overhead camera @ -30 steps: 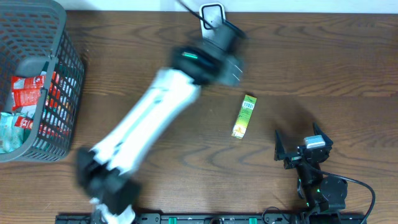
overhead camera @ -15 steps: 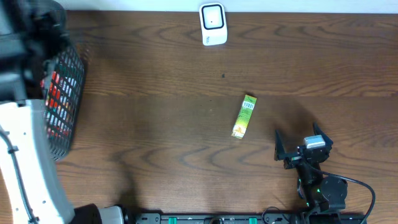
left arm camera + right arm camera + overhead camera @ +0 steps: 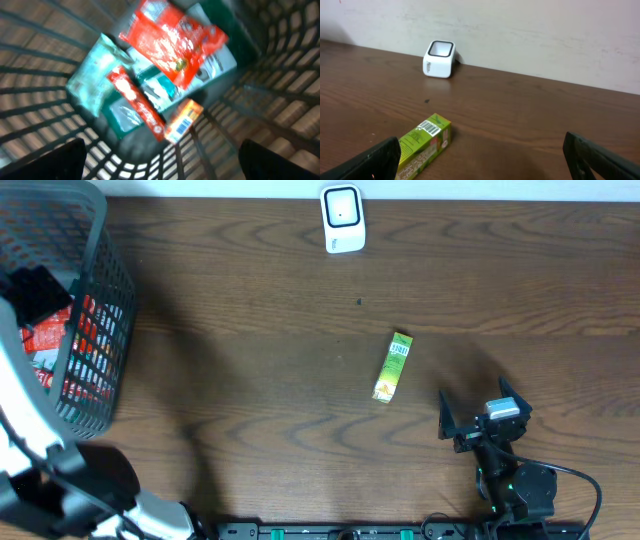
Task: Scan the item barcode
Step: 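Reach the left gripper into the basket and grasp a small orange carton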
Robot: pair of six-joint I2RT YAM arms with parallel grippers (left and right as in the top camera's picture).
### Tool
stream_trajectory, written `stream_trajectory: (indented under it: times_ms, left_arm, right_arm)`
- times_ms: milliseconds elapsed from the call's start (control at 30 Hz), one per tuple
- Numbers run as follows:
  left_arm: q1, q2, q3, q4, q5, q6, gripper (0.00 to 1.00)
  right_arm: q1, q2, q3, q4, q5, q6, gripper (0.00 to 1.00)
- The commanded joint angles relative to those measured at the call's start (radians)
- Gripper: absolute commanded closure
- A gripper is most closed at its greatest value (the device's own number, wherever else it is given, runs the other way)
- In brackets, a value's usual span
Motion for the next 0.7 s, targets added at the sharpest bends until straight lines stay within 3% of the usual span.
stream_trajectory:
  times_ms: [0,300,667]
  left_arm:
    - [0.0,0.09,-0.005,-0.034,0.124,0.134,0.02]
    - [0.0,0.25,-0.005,-0.082,0.157,0.164,0.02]
    - [0.001,0.256,-0.005,-0.058,0.162,0.188,0.02]
  right_arm:
    - [0.005,-0.005,-0.001,-0.002,-0.001,0.011,0.01]
    - [0.005,-0.005,-0.001,-0.002,-0.001,0.011,0.01]
    - [0.005,-0.005,-0.001,-0.002,-0.001,0.011,0.01]
